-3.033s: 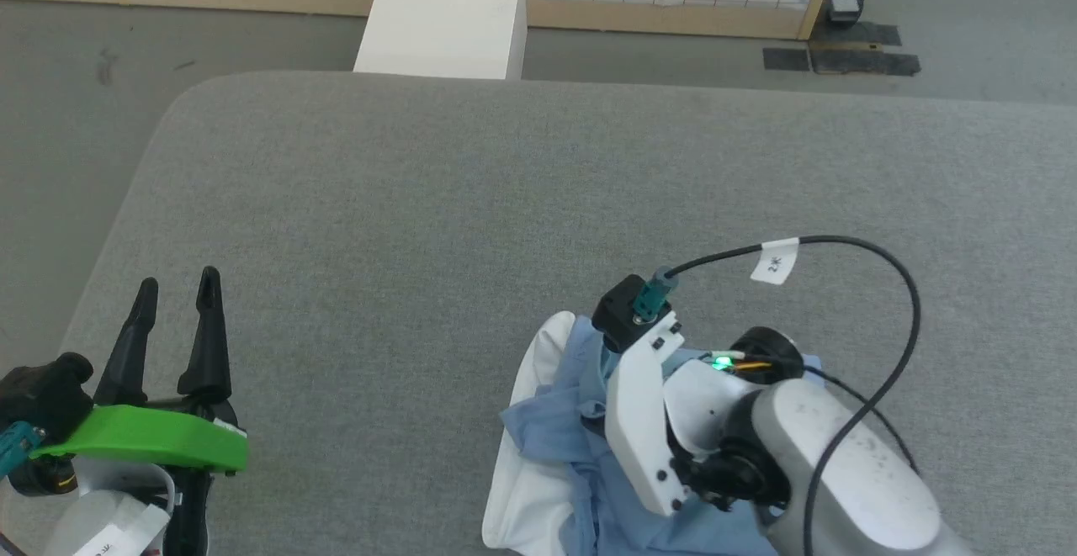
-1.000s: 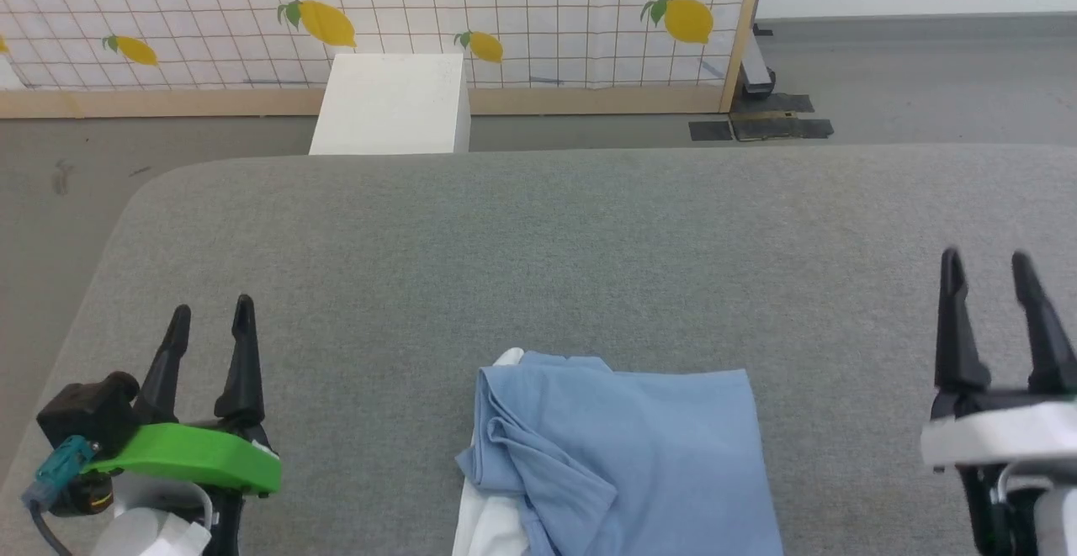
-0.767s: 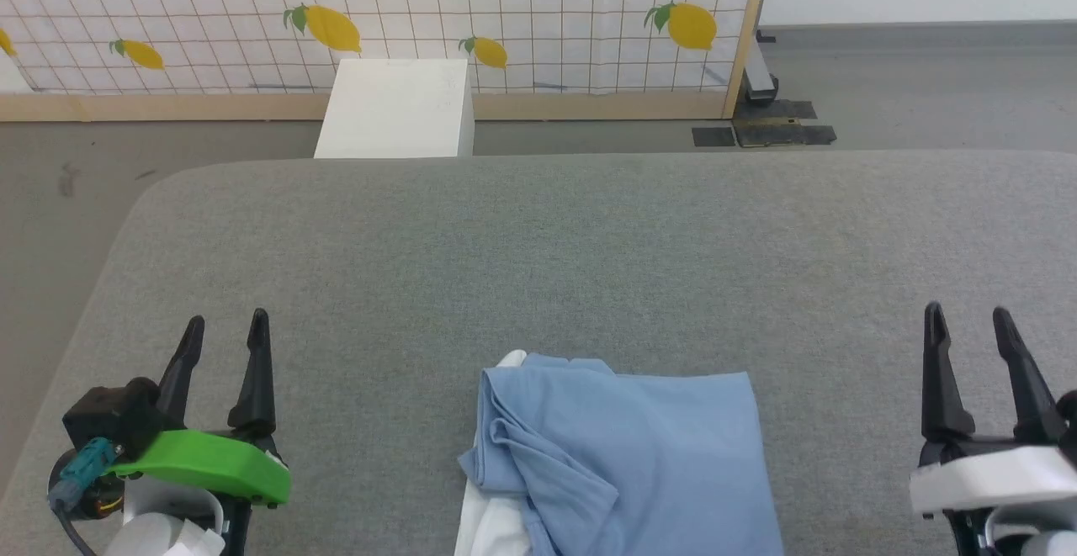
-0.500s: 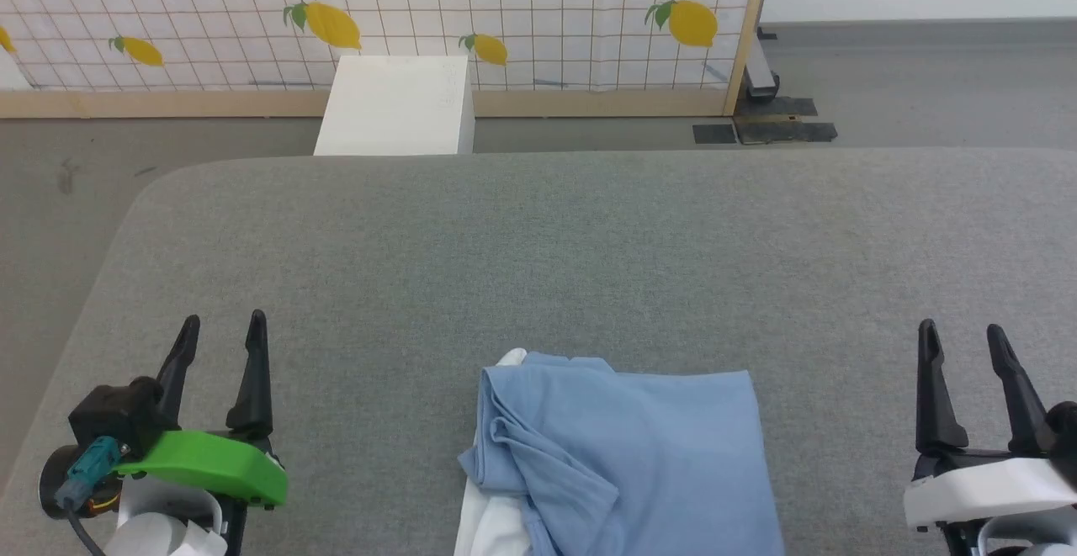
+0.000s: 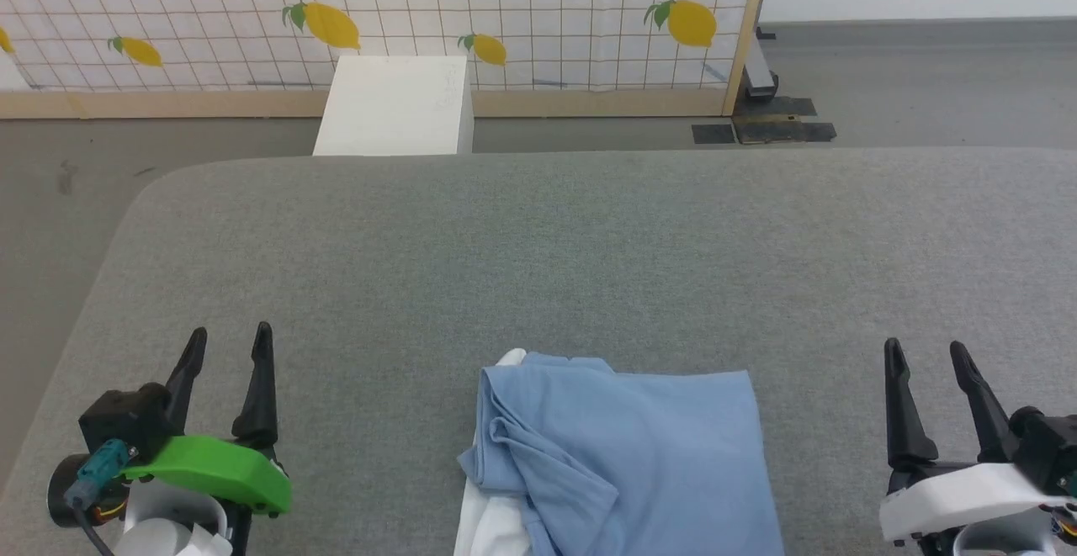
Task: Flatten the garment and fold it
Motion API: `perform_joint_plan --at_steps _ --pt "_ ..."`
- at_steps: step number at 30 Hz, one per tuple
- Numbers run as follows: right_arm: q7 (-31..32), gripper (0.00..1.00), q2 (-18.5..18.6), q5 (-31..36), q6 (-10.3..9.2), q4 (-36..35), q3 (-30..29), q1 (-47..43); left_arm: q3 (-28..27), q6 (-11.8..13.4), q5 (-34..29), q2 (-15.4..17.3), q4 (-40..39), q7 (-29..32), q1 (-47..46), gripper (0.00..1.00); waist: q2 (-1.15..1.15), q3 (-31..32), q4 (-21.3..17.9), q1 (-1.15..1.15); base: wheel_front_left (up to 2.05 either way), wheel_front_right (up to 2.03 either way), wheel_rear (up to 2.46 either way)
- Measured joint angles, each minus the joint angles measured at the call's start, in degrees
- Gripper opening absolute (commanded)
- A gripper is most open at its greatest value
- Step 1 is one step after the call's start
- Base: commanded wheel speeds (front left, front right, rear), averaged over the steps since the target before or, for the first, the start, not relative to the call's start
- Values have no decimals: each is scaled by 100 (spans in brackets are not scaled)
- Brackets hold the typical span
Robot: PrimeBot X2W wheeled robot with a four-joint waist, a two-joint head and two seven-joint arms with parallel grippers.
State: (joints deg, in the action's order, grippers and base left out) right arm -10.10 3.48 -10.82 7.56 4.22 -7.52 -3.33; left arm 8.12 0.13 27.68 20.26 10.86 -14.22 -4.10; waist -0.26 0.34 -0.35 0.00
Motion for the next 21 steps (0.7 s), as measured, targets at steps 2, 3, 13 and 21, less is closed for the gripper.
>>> perform_joint_plan --at_steps 2,3,13,21 --pt "41 100 -7 11 0 31 -1 0 7 1 4 1 14 9 -1 100 0 -11 3 0 0 0 0" --pt "53 100 -10 12 0 35 -4 0 8 1 5 1 18 10 -1 100 0 -14 4 0 0 0 0" --pt "129 100 -26 12 0 73 10 0 33 1 57 8 32 62 -4 100 0 -103 -10 0 0 0 0" --pt "136 100 -34 13 0 111 33 1 43 1 132 9 67 86 -8 100 0 -121 -9 0 0 0 0"
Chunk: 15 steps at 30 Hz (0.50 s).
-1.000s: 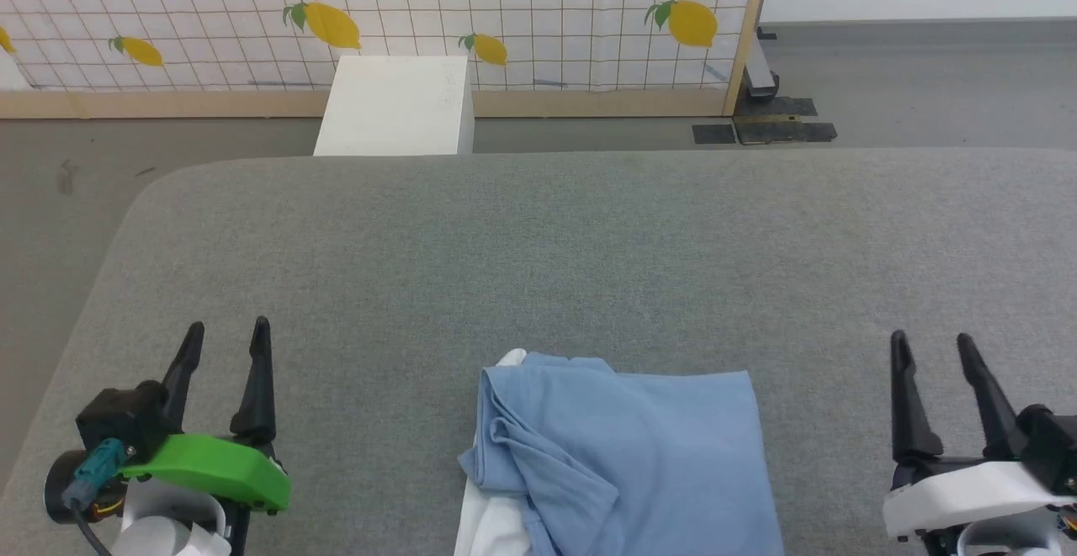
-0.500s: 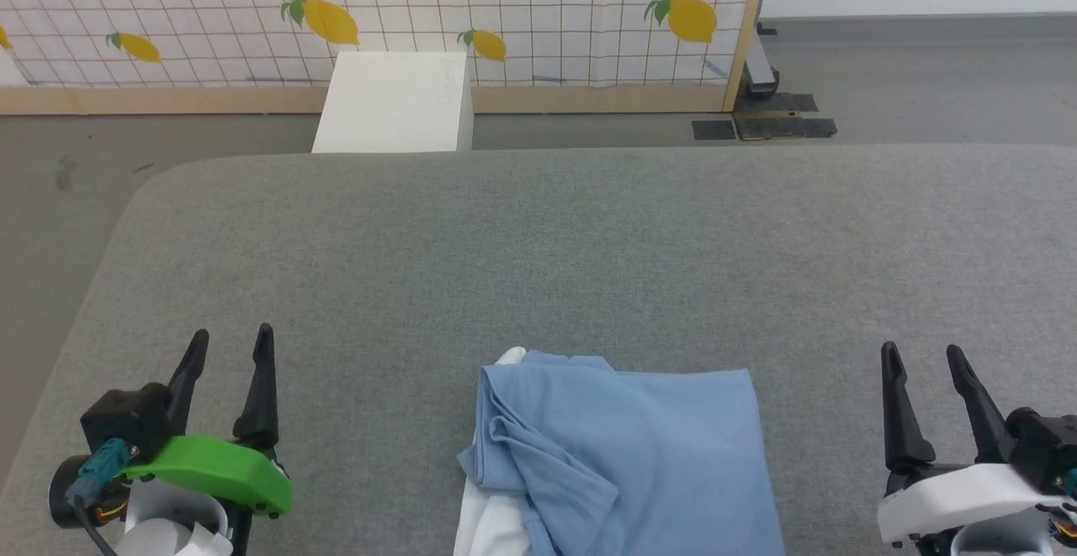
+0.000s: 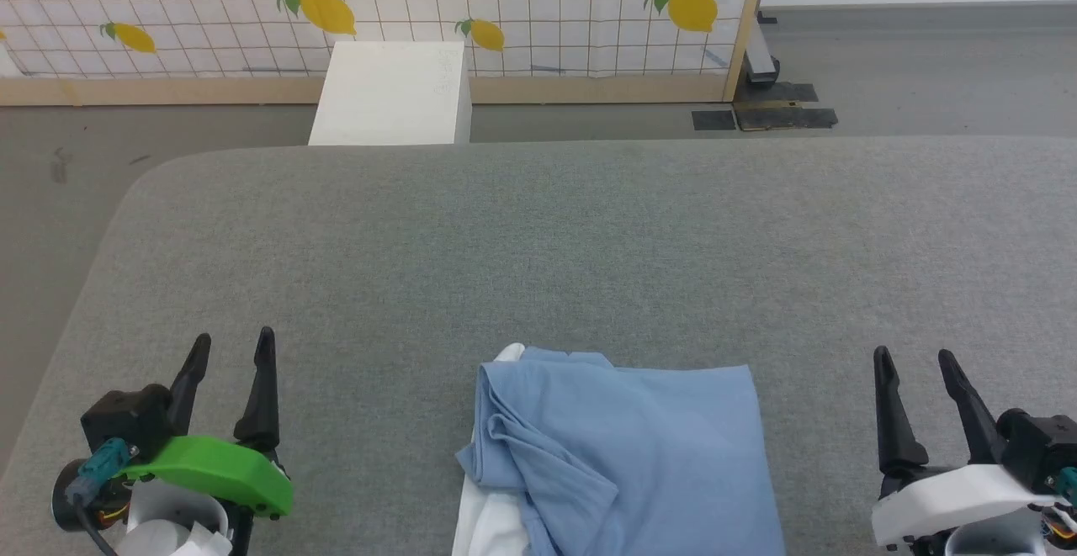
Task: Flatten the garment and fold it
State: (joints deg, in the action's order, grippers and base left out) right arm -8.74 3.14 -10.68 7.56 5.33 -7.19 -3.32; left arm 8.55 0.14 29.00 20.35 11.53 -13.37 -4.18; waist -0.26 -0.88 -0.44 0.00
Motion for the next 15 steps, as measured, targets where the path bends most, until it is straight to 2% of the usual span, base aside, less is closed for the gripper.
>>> perform_joint_plan --at_steps 15 --pt "16 100 -3 8 0 90 32 12 51 0 83 13 64 16 -8 100 0 -24 16 0 0 0 0"
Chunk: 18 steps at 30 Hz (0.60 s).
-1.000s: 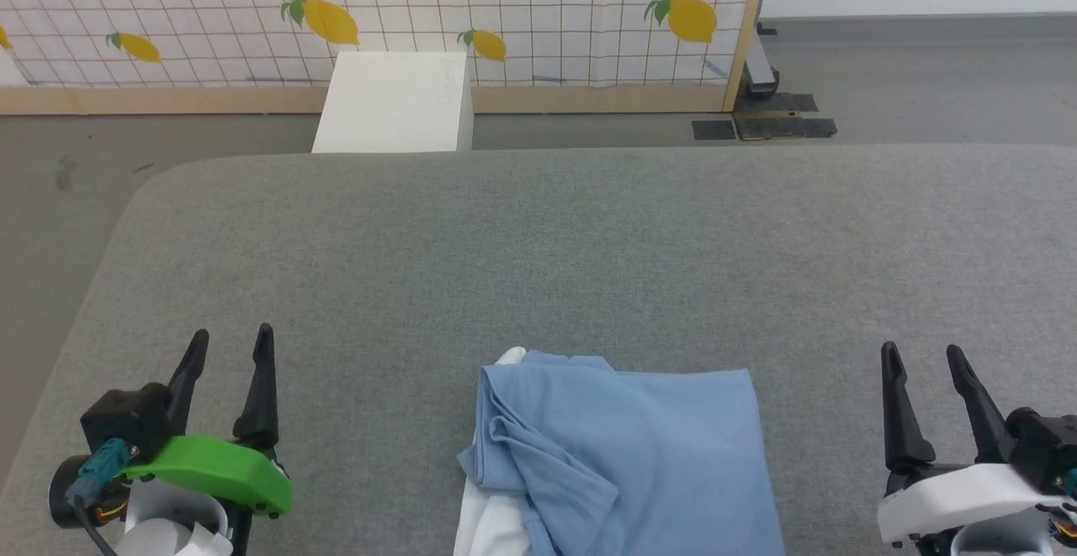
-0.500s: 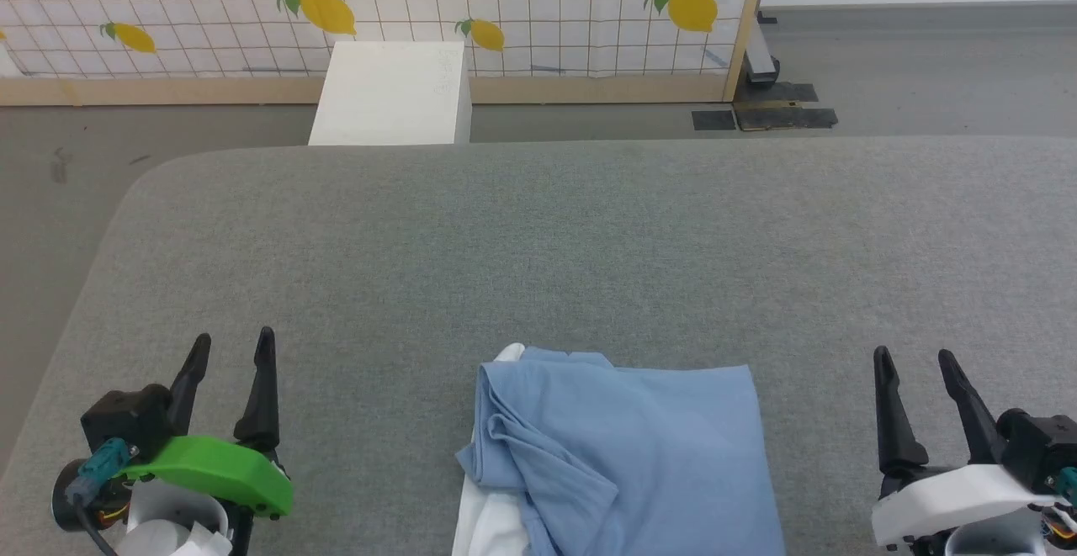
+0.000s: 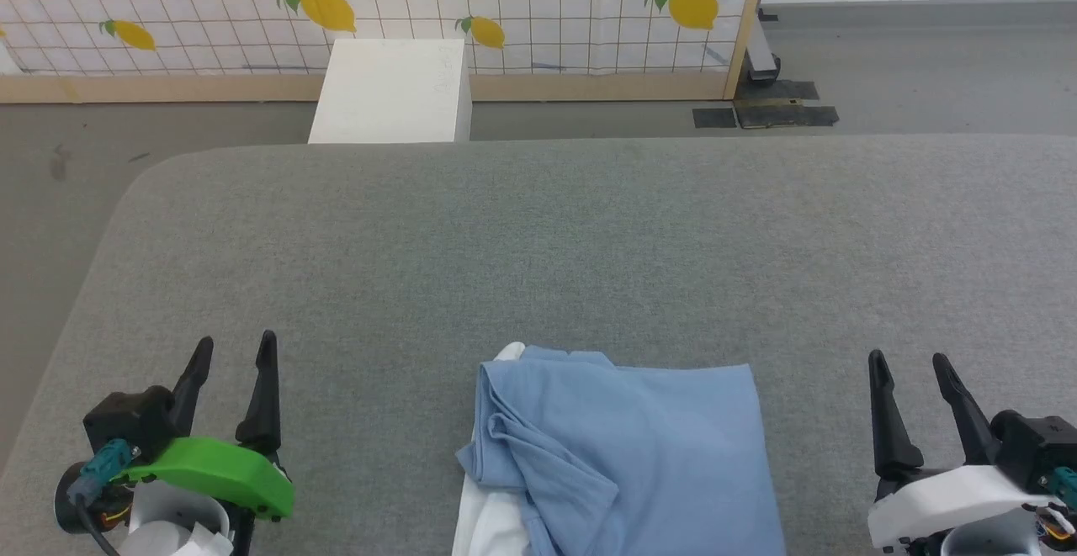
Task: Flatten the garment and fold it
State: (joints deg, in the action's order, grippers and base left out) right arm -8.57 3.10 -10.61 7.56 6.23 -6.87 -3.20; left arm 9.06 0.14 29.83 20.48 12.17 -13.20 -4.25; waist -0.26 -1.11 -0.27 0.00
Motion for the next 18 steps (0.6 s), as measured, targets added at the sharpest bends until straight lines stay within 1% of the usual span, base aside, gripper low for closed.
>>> perform_joint_plan --at_steps 5,7,9,11,13,14,17,18 --pt "40 100 0 0 0 12 -18 7 11 1 2 8 1 -1 -1 100 0 3 -5 0 0 0 0" --pt "253 100 1 -25 0 24 -73 33 11 1 21 10 0 -2 -1 100 0 -5 -6 0 0 0 0" --pt "592 100 59 -82 0 -22 -65 112 4 1 46 11 -11 -7 -1 100 0 -14 -11 0 0 0 0" --pt "1089 100 171 -222 0 -108 -21 242 -2 1 51 15 -32 -8 -1 100 0 -31 -13 0 0 0 0" --pt "1781 100 356 -470 0 -259 113 387 -11 11 51 20 -62 -9 -1 100 0 -53 -10 0 0 0 0" --pt "2126 100 474 -578 0 -311 237 442 -16 11 53 24 -77 -10 -1 100 0 -66 -7 0 0 0 0" --pt "3426 100 968 -1117 0 -569 783 593 -27 10 62 57 -113 -26 -7 100 0 -138 21 0 0 0 0" --pt "3745 100 1085 -1281 0 -637 918 626 -31 10 64 66 -122 -29 -9 100 0 -163 32 0 0 0 0"
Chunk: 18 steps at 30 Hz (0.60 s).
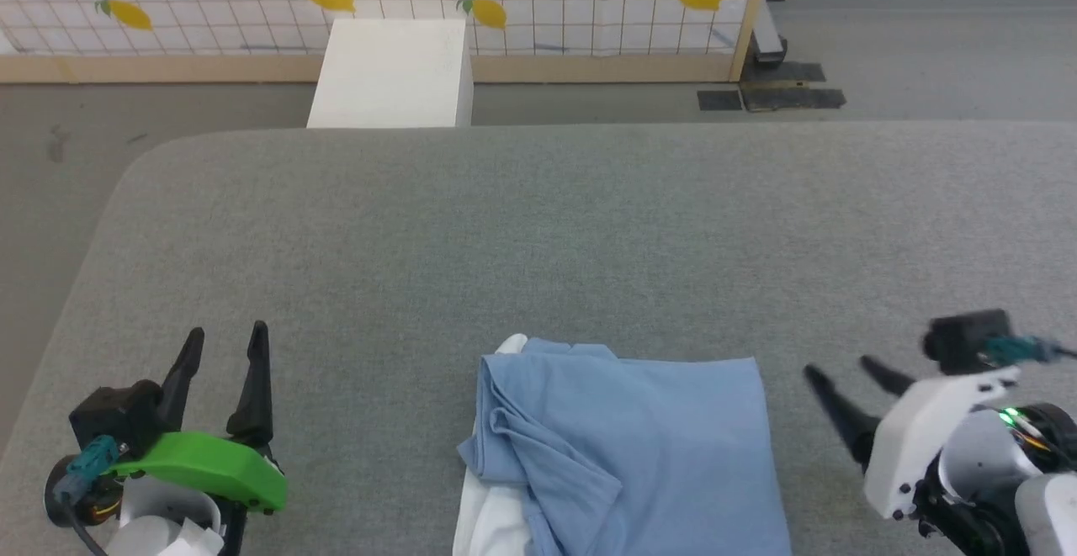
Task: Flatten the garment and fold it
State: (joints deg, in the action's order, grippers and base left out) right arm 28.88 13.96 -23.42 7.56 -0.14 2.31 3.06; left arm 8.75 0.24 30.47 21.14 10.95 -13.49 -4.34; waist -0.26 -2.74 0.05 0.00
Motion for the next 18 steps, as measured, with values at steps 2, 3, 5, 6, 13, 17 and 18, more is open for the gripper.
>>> perform_joint_plan --at_steps 2,3,5,6,13,17,18 --pt "728 100 233 -367 0 -147 266 87 -10 -1 33 20 -25 -7 -10 100 0 -68 28 0 0 0 0" --pt "980 100 319 -490 0 -194 353 115 -19 -2 38 29 -35 -12 -17 100 0 -103 40 0 0 0 0" --pt "1471 100 498 -688 0 -257 565 177 -32 -20 40 48 -46 -21 -52 100 0 -196 74 0 0 0 0" --pt "1626 100 549 -744 0 -265 643 192 -44 -21 46 59 -49 -22 -65 100 0 -238 89 0 0 0 0" --pt "1952 100 592 -837 0 55 1150 316 -100 -125 111 104 -19 -31 -232 100 0 -600 220 0 0 0 0" --pt "1933 100 538 -831 0 415 1321 354 -113 -188 133 109 27 -48 -347 100 0 -774 321 0 0 0 0" --pt "1926 100 537 -831 1 475 1343 398 -121 -203 133 111 48 -48 -365 100 0 -812 346 0 0 0 0"
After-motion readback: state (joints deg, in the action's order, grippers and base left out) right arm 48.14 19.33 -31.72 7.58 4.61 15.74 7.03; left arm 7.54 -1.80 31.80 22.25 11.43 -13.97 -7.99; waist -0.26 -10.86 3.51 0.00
